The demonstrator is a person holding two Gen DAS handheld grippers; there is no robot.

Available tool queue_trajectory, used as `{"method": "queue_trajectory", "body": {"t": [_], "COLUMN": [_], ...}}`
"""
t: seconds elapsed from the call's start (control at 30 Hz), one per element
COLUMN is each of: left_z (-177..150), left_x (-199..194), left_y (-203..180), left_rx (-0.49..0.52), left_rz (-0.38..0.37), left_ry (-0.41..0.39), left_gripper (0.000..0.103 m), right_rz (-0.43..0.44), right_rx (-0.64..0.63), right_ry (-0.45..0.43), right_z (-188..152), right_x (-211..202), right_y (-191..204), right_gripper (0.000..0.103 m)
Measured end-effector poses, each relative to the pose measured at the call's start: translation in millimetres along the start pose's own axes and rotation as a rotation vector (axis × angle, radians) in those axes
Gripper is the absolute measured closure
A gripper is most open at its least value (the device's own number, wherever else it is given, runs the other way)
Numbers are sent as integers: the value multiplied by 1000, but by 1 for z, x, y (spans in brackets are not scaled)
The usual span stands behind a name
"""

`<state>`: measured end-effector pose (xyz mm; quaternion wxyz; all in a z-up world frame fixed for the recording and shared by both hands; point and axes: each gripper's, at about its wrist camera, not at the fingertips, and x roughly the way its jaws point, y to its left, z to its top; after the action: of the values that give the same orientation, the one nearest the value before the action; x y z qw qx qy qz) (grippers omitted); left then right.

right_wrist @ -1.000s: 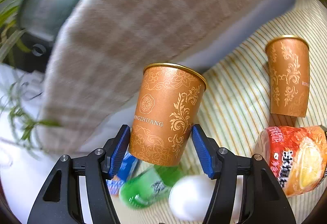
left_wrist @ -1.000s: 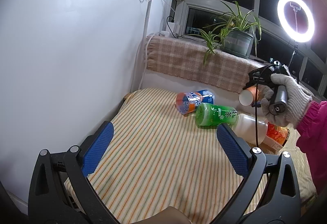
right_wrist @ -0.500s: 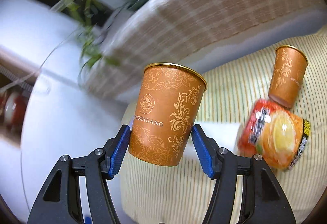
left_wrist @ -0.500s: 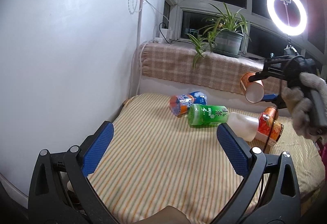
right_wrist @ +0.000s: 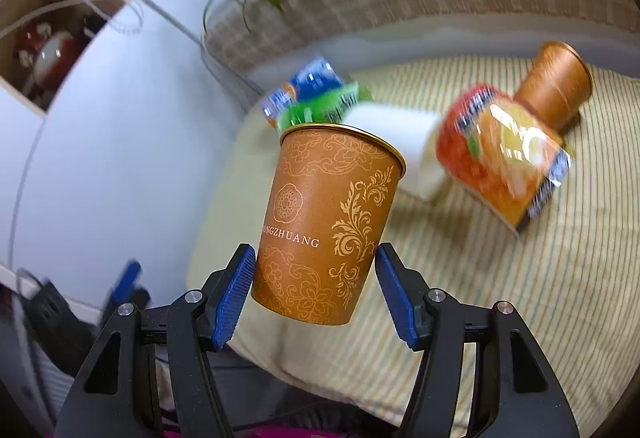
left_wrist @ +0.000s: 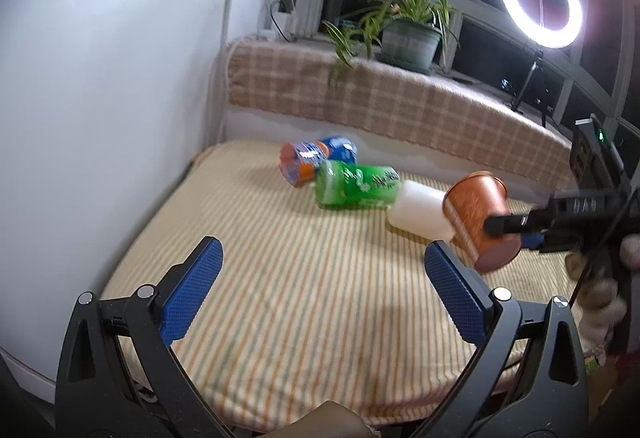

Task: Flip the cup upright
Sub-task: 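Lift and rotate the copper cup rim-up, set it down, open right gripper, then close the left gripper around the upright copper cup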

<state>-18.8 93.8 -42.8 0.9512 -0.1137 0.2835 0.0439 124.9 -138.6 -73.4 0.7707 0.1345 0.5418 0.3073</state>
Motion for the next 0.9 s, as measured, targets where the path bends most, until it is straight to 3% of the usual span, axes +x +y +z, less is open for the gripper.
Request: {"method": "queue_trajectory", "body": {"t": [0.2,0.5,0.7,0.9], "left_z": [-3,-4,-2,-5], "left_x": [18,52,74,101], "left_y": [-10,-16,-27,-37], "left_rx": [-28,-102,-140,-231], "left_rz": [-82,-187,-281,-379], "left_ry": [96,246,342,453], "left_gripper": [0,0,1,7], "right_rz": [-61,-141,-122,-107], "right_rx": [-54,-123,-72,-46], "right_ry": [26,26,23,-44], "right_z": [-28,-42,-40,-55], "right_x": [21,29,28,-9], "right_y": [-8,-17,-30,-41], "right_gripper": [41,40,39,39]}}
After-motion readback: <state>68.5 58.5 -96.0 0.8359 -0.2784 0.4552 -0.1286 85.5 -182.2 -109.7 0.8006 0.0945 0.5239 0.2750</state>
